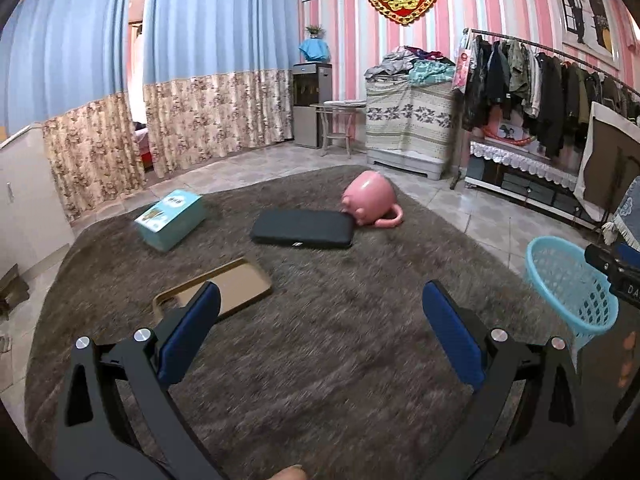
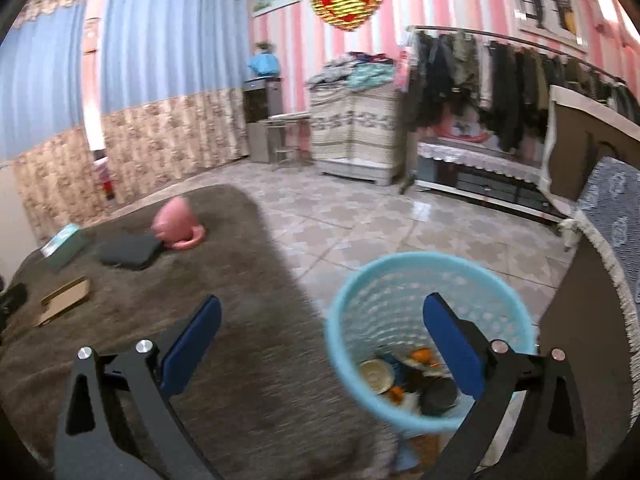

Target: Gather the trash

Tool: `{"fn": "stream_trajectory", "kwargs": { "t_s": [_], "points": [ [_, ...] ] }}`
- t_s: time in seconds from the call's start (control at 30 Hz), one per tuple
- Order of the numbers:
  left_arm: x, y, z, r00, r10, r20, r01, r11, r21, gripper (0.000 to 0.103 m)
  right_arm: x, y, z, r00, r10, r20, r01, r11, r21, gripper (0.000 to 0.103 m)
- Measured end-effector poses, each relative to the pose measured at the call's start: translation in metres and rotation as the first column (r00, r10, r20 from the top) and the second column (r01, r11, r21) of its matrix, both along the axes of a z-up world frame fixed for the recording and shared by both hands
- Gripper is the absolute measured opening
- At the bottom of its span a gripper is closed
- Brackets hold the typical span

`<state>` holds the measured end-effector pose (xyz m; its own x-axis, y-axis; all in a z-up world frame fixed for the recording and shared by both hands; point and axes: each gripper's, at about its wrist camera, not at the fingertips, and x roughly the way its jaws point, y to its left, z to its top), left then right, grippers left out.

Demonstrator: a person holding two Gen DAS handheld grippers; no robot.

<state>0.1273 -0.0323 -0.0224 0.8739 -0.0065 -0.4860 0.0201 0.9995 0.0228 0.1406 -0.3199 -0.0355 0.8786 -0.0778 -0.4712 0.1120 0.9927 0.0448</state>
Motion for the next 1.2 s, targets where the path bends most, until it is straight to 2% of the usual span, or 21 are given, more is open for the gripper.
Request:
{"fn": "stream_trajectory", "kwargs": {
  "t_s": [0.13, 0.23, 0.37, 0.6, 0.77, 1.2],
  "points": [
    [-0.019, 0.012, -0.007, 1.0, 0.021, 0.012, -0.021, 1.0, -0.011, 0.098, -0.021, 0.037, -0.005, 0.998, 0.056, 0.022, -0.055, 0.998, -0.034, 0.099],
    [-0.028, 0.017, -0.012, 0.999, 0.029, 0.017, -0.028, 0.999, -0.023, 0.098, -0.037, 0.052, -0.008, 0.996, 0.087, 0.036, -0.087, 0.996, 0.004, 0.099],
    [-0.039, 0.018, -0.013, 0.998, 0.034, 0.051, -0.033, 0.999, -0.023, 0.098, -0.049, 0.065, -0.011, 0.992, 0.12, 0.047, -0.121, 0.993, 0.011, 0.099],
    [-0.05, 0.015, -0.011, 0.993, 0.044, 0.106, -0.041, 0.999, -0.03, 0.098, -0.05, 0.068, -0.008, 0.992, 0.112, 0.066, -0.112, 0.994, -0.005, 0.099],
    [-0.052, 0.011, -0.013, 0.992, 0.05, 0.117, -0.047, 0.999, -0.021, 0.098, -0.048, 0.066, -0.007, 0.992, 0.104, 0.074, -0.105, 0.994, 0.013, 0.099],
    [-0.059, 0.011, -0.009, 0.988, 0.056, 0.144, -0.054, 0.998, -0.016, 0.098, -0.052, 0.082, -0.006, 0.981, 0.16, 0.109, -0.156, 0.987, -0.048, 0.099]
  ]
}}
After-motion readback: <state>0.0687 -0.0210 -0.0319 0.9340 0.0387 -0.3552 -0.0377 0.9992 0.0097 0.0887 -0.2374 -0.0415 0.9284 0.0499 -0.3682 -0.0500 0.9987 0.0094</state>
